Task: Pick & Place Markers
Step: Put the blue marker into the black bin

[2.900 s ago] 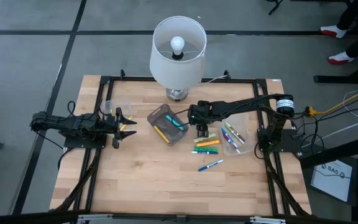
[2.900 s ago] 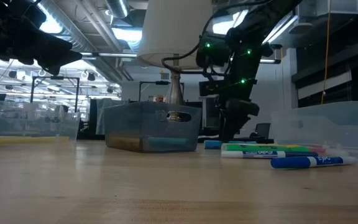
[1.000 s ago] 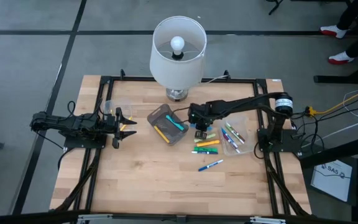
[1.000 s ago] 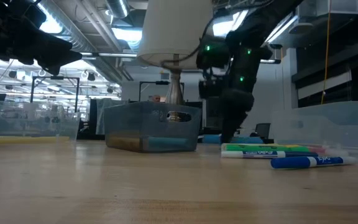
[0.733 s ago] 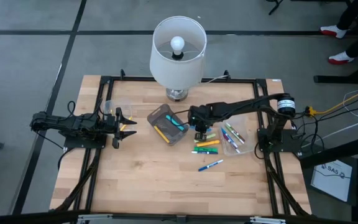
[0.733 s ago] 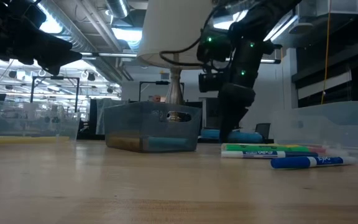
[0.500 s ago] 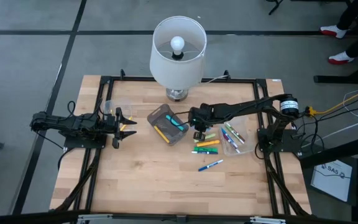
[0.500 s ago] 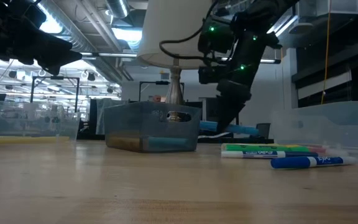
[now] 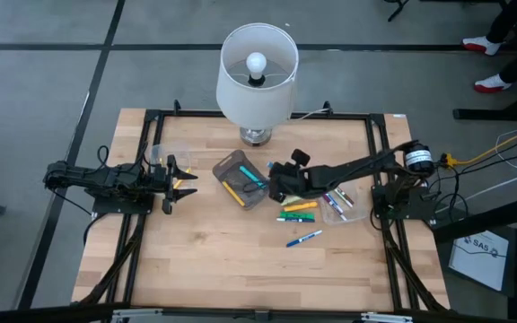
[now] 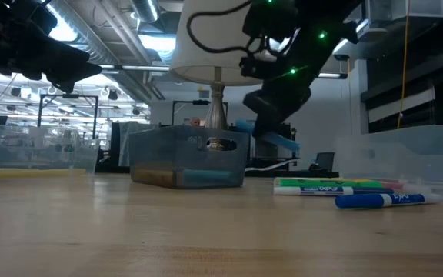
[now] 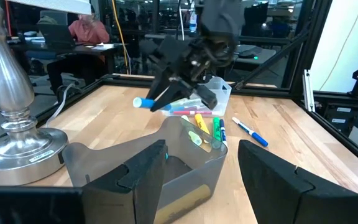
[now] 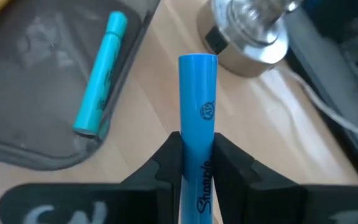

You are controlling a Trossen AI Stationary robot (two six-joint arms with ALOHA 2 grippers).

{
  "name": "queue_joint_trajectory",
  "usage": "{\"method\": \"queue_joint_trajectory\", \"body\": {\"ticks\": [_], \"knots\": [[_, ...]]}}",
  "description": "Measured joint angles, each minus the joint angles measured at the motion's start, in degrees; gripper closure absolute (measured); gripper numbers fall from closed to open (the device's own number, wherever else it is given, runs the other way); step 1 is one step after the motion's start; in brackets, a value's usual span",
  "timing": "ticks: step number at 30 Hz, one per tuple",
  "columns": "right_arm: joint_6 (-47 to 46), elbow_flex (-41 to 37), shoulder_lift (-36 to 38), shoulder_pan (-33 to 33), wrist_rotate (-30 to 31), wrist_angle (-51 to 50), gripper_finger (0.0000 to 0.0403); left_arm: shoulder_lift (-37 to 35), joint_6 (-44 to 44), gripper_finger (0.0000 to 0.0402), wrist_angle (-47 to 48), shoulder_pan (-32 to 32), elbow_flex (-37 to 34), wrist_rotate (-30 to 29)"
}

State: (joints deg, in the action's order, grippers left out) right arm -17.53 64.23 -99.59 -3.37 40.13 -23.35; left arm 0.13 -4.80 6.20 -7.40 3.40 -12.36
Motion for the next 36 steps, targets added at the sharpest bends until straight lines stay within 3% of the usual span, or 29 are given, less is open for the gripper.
{"method": "queue_joint_trajectory", "body": {"ticks": [10, 19, 31, 36], "knots": [[0.2, 0.27, 0.0, -5.39, 12.73, 7.65, 0.0338, 0.01, 0.0, 0.0205, 0.0, 0.02, 0.0, 0.0], [5.75, 5.98, 0.0, -8.88, 20.32, 9.03, 0.0337, 0.01, 0.0, 0.0205, 0.0, 0.01, -0.01, 0.01], [10.9, 9.62, 0.02, -10.49, 21.29, 13.1, 0.0336, 0.01, 0.0, 0.0205, 0.0, 0.01, -0.02, 0.0], [14.83, 9.66, 0.02, -10.26, 17.21, 18.59, 0.0337, 0.01, 0.0, 0.0205, 0.0, 0.02, 0.0, 0.0]]}}
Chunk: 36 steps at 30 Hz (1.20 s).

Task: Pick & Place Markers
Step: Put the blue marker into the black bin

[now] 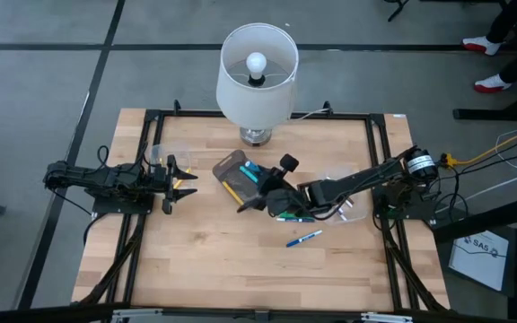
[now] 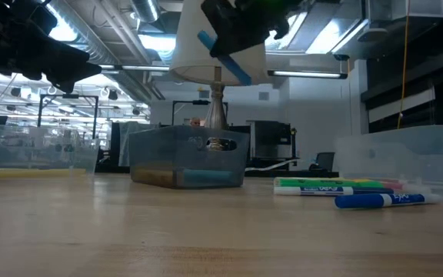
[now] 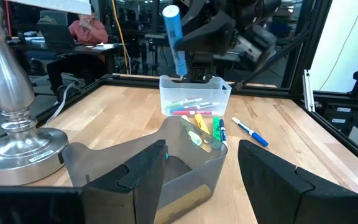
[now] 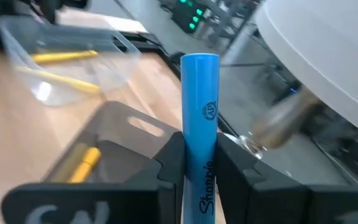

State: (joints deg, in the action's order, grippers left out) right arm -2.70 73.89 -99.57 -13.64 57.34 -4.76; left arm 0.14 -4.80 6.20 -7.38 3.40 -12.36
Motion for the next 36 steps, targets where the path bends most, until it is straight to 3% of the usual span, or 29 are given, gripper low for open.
{"method": "queue_joint_trajectory", "body": {"ticks": [18, 36], "knots": [[1.74, 0.02, -0.2, 3.58, -16.32, 7.79, 0.0337, 0.0, 0.0, 0.0205, 0.0, 0.0, -0.01, 0.0], [-2.14, 0.02, -5.51, 9.07, -24.9, 10.66, 0.0337, -0.01, -0.01, 0.0205, -0.02, 0.0, 0.0, 0.0]]}}
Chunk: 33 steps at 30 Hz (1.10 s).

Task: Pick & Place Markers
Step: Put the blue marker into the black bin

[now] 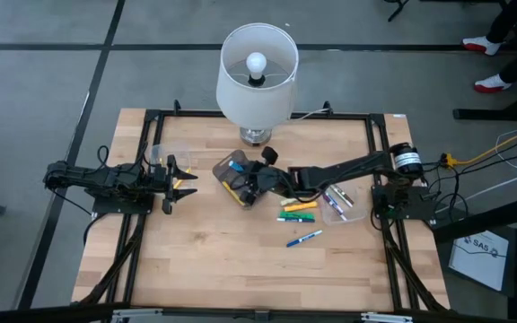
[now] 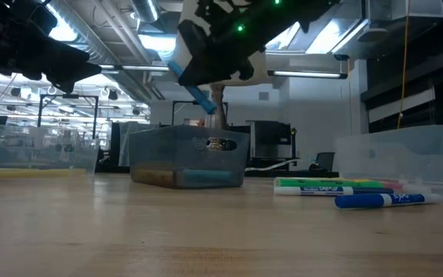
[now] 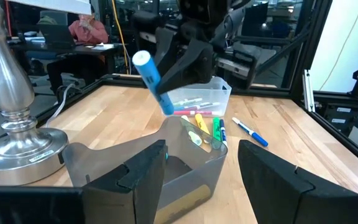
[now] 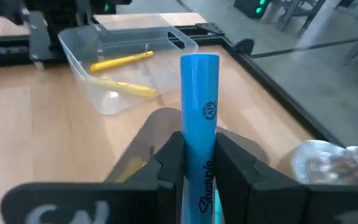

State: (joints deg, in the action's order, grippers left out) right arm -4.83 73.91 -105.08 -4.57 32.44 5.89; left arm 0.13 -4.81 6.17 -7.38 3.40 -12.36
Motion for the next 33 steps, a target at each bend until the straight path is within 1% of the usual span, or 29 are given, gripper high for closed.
{"method": "queue_joint_trajectory", "body": {"ticks": [9, 17, 26, 33], "knots": [[-3.54, 0.0, -2.39, 2.02, -4.9, 0.47, 0.0337, 0.01, 0.01, 0.0205, -0.07, -0.02, 0.0, 0.0], [-7.15, 0.0, -4.36, 3.51, -7.8, -0.39, 0.0337, 0.01, 0.01, 0.0205, -0.04, 0.0, 0.0, 0.0], [-12.11, -0.02, -7.43, 6.32, -15.59, -1.61, 0.0337, 0.01, 0.01, 0.0205, -0.06, 0.0, -0.02, 0.0], [-14.97, -0.02, -9.57, 7.95, -20.3, -1.97, 0.0337, 0.01, 0.01, 0.0205, -0.02, -0.01, -0.02, 0.0]]}}
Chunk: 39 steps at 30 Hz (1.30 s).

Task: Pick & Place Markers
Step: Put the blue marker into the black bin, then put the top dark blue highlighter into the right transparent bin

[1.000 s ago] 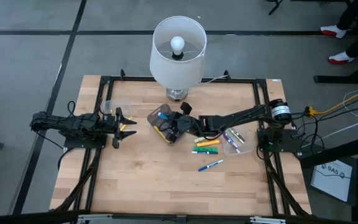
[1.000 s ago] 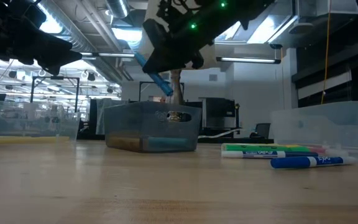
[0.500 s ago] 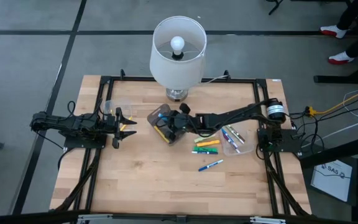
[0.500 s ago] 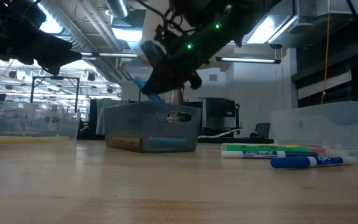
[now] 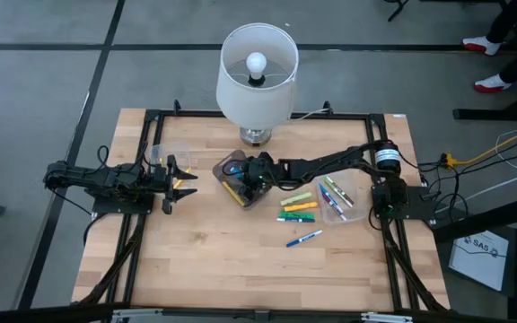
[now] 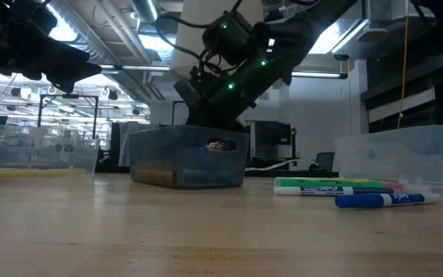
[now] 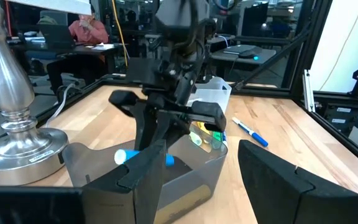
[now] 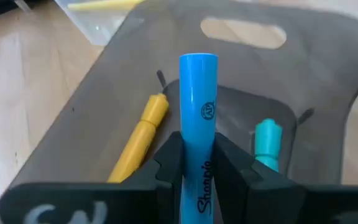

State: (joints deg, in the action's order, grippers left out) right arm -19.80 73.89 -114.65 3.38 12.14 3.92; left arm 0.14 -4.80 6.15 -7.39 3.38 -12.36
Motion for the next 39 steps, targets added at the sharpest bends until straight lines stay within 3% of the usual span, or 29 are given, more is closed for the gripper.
{"method": "queue_joint_trajectory", "body": {"ticks": [7, 16, 28, 39], "knots": [[-2.18, 0.0, -0.13, 0.61, -1.77, -2.68, 0.0335, 0.0, 0.0, 0.0205, 0.0, 0.01, 0.01, 0.0], [-4.04, 0.0, -0.13, 0.59, -1.88, -2.51, 0.0298, 0.0, 0.0, 0.0205, 0.0, 0.01, 0.02, 0.0], [-5.3, 0.0, -0.13, 1.19, -7.63, 1.57, 0.0293, 0.0, 0.0, 0.0205, 0.02, 0.0, 0.02, 0.0], [-2.41, 0.0, 0.85, 1.31, -7.78, 2.29, 0.0293, 0.0, 0.0, 0.0205, 0.02, 0.01, 0.0, 0.0]]}}
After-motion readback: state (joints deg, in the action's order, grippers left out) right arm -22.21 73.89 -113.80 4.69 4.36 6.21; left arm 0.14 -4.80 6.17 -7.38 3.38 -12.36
